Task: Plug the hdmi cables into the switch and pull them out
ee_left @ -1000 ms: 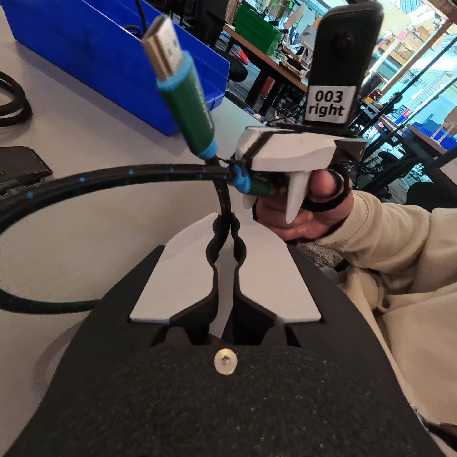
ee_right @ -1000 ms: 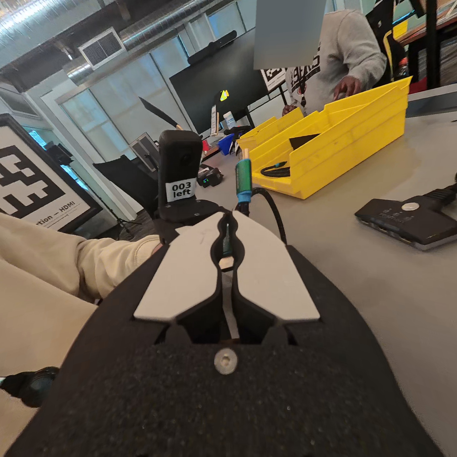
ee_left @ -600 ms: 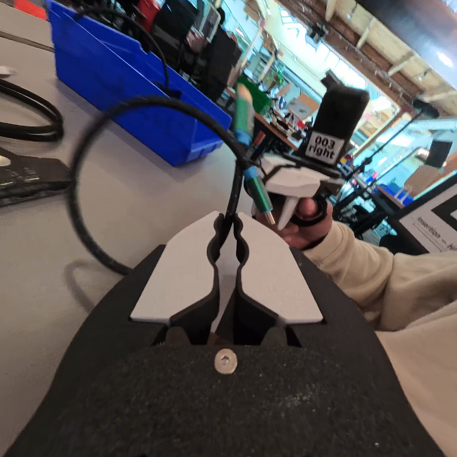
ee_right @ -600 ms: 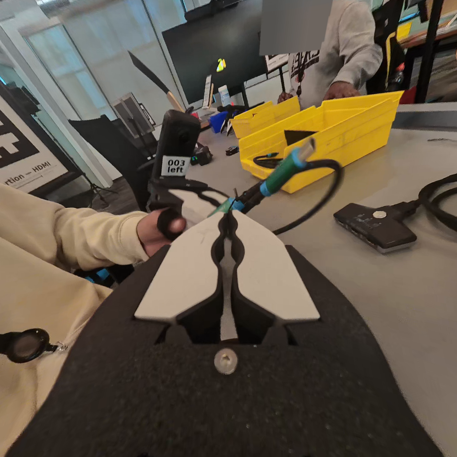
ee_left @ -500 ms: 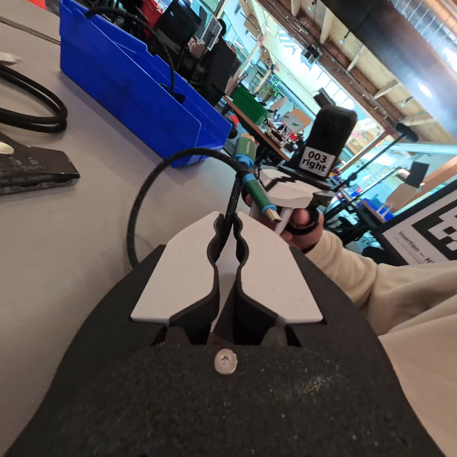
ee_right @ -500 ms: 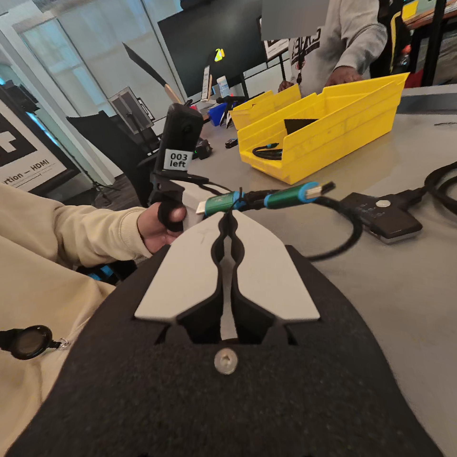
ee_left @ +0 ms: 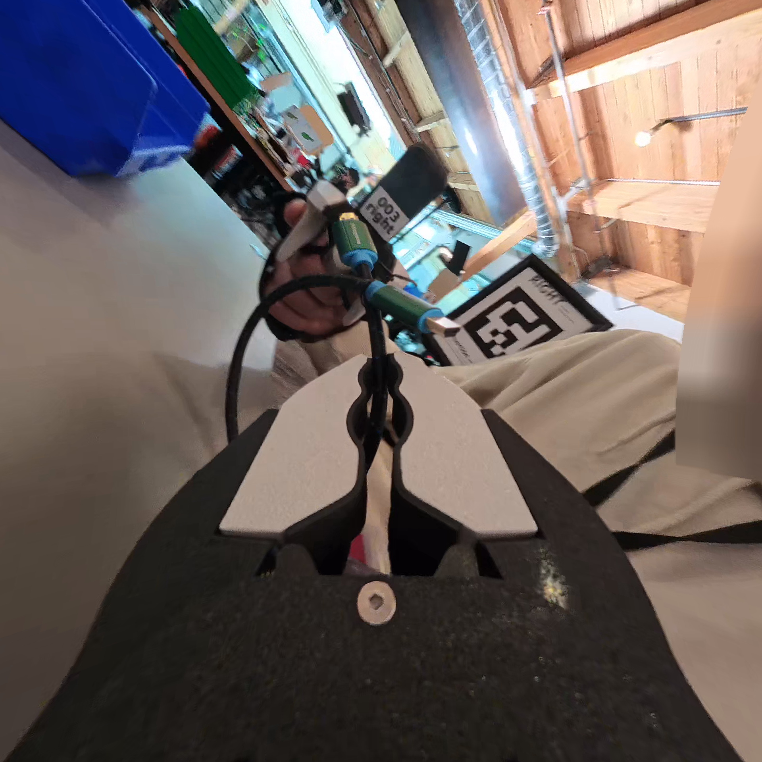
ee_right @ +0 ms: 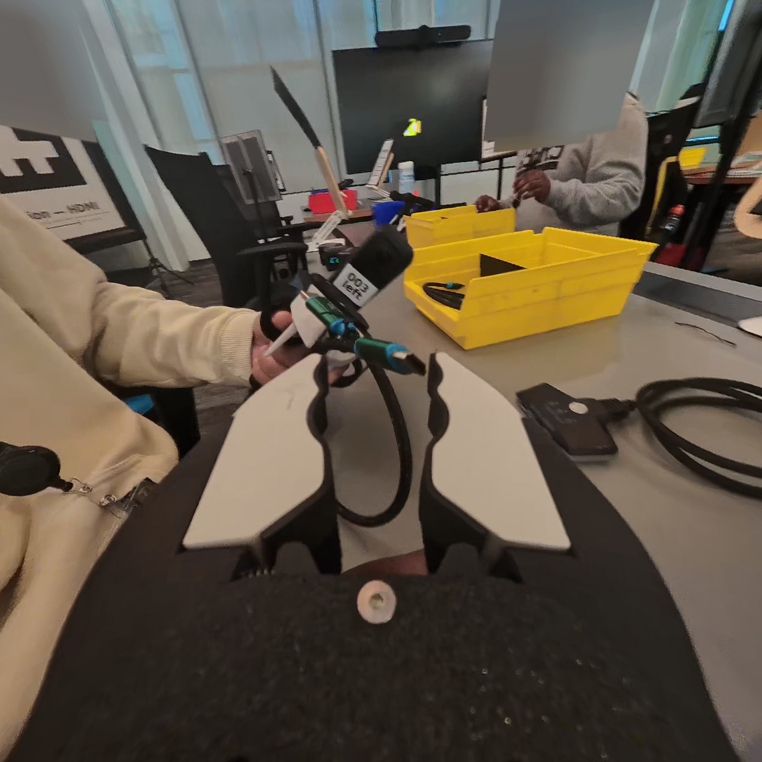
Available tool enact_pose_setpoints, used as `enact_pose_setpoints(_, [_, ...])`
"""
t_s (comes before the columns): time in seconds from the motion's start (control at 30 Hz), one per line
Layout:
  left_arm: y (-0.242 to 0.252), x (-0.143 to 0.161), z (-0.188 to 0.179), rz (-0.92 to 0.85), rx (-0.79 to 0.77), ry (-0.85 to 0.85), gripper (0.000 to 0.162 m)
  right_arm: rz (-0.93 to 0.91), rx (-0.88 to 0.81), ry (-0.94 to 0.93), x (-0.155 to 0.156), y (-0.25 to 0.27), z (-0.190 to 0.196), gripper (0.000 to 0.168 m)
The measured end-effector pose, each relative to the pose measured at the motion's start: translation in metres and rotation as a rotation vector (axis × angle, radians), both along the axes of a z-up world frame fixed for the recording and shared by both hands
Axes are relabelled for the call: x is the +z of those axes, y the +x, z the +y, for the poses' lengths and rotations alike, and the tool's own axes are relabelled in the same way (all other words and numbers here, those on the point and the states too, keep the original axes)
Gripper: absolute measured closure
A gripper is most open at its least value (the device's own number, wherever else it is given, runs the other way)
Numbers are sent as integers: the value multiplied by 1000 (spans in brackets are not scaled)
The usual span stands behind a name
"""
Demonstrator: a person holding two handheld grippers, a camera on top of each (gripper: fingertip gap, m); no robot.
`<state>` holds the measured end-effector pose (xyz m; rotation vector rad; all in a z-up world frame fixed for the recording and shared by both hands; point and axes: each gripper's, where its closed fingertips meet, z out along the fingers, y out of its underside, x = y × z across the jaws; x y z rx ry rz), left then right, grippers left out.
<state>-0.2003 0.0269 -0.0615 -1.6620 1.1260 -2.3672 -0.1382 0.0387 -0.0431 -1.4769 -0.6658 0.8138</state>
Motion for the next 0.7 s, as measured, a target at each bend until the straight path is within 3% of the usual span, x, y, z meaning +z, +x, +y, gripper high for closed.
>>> enact_pose_setpoints(0.13, [-4, 4, -8, -19, -85, -80, 157, -28, 154, -41, -6, -27, -1, 118])
enact_pose_setpoints(0.2, [-2, 4, -8, -17, -83, -88, 157, -35, 241, -101, -13, -37, -6, 136])
enact_pose_setpoints(0.27, [-2, 3, -1, -7, -54, -112, 156, -18, 233, -115, -15, -38, -5, 154])
enact_pose_setpoints(0.37, [1, -9, 23, 62, 80, -92, 155, -68, 108, -184, -26, -37, 8, 156])
enact_pose_setpoints(0.53, [-15, -8, 68, 98, 408, 281, 145, -149, -141, -280, -48, -24, 23, 157])
enact_pose_setpoints(0.6, [-24, -1, 78, 89, 520, 502, 142, -175, -136, -267, -47, -25, 19, 157])
enact_pose_setpoints(0.7, [-20, 11, 58, 83, 447, 801, 142, -207, -67, -262, -48, -38, 10, 157])
